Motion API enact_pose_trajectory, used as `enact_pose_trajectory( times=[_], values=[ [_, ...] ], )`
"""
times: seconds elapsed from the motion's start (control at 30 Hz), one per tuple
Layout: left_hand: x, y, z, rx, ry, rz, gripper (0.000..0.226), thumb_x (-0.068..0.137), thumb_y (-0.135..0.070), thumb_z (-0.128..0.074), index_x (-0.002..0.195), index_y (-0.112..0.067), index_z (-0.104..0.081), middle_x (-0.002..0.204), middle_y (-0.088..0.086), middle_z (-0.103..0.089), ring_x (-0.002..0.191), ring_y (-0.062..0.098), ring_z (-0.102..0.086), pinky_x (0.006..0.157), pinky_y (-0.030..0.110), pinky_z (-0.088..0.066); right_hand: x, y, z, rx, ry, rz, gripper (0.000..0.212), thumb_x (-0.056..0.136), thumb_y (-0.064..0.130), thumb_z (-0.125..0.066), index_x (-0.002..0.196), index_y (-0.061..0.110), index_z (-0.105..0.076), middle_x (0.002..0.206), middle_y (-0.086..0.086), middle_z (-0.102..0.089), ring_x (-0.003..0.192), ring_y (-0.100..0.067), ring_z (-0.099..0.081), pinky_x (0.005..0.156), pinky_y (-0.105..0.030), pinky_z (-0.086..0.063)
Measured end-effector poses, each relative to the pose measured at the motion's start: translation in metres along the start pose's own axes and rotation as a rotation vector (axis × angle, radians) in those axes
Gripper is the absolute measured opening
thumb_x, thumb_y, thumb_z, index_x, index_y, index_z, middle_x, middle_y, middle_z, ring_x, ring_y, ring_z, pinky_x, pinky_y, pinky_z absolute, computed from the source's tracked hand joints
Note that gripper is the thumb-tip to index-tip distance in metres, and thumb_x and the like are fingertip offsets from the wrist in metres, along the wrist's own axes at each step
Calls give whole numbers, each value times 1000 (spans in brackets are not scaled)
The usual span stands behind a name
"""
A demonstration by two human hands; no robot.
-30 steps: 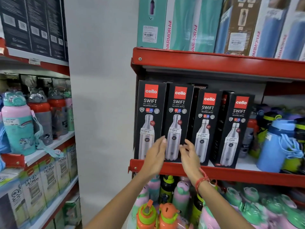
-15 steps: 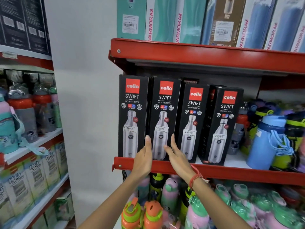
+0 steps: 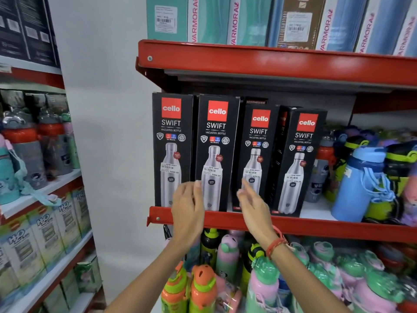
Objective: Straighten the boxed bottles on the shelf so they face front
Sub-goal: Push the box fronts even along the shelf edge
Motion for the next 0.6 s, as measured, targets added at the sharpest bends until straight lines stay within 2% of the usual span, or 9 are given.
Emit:
enact_pose_trajectory(
  times=[0.07, 0.13, 0.2, 0.23, 0.3, 0.37, 0.43, 0.5, 0.6],
  values=[
    [0, -12, -19, -39, 85, -67, 44, 99, -43, -30, 111, -17, -63, 103, -6, -64, 97, 3, -58, 88, 28, -48, 8, -12, 18, -14, -151, -2, 47, 99, 27, -41, 145, 26, -36, 141, -2, -49, 117, -13, -53, 102, -33, -41],
    [-5, -20, -50, -105, 310, -23, 51, 99, -49, -28, 131, -18, -54, 124, -3, -63, 115, 8, -57, 99, 26, -43, 16, -27, 30, -20, -175, -59, 49, 99, 27, -42, 147, 22, -33, 144, -6, -45, 123, -20, -50, 104, -36, -39],
    [-12, -24, -79, -129, 502, 85, 62, 98, -53, -22, 148, -19, -31, 150, -5, -40, 139, 10, -35, 110, 21, -23, 22, -38, 33, -23, -91, -121, 56, 99, 31, -40, 151, 24, -21, 151, -8, -36, 134, -23, -39, 110, -38, -31],
    [-16, -25, -92, -135, 555, 137, 68, 95, -58, -19, 152, -21, -18, 157, -6, -26, 144, 10, -23, 113, 22, -16, 24, -41, 34, -21, -36, -137, 59, 99, 33, -38, 152, 26, -14, 154, -8, -31, 138, -24, -35, 112, -39, -28],
    [-18, -24, -109, -161, 581, 233, 76, 90, -66, -14, 153, -26, -2, 161, -5, -12, 147, 15, -16, 117, 32, -12, 28, -42, 34, -14, 54, -146, 62, 100, 34, -35, 152, 31, -1, 154, -10, -31, 137, -29, -36, 106, -37, -30],
    [-16, -20, -121, -171, 559, 300, 75, 86, -70, -9, 151, -34, 4, 161, 0, -17, 146, 21, -23, 116, 37, -16, 30, -40, 36, -59, 112, -138, 64, 101, 34, -33, 150, 37, 7, 145, -19, -43, 125, -37, -48, 94, -36, -39],
    [-13, -17, -124, -151, 521, 330, 71, 86, -71, -6, 150, -40, -1, 156, 6, -30, 142, 26, -31, 111, 34, -23, 33, -38, 39, -131, 141, -121, 65, 100, 39, -31, 147, 42, 13, 138, -25, -48, 116, -41, -54, 94, -43, -44],
    [-12, -15, -121, -154, 469, 333, 74, 85, -72, -5, 150, -38, -12, 154, 4, -35, 141, 23, -33, 105, 28, -23, 33, -41, 44, -166, 154, -101, 65, 99, 43, -31, 146, 44, 13, 138, -25, -47, 118, -42, -52, 97, -49, -42],
    [-15, -14, -109, -153, 448, 297, 81, 78, -76, -2, 148, -40, -23, 152, 0, -39, 135, 14, -41, 109, 27, -23, 29, -47, 53, -186, 172, -80, 63, 99, 47, -30, 146, 47, 12, 135, -25, -49, 119, -43, -50, 97, -52, -41]
  ],
)
Point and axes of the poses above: each hand's wrist, its own x-axis towards the middle knuckle, its own z-axis out of the back of the hand, y = z × x, the point moved 5 cm from there along x, towards the middle knuckle
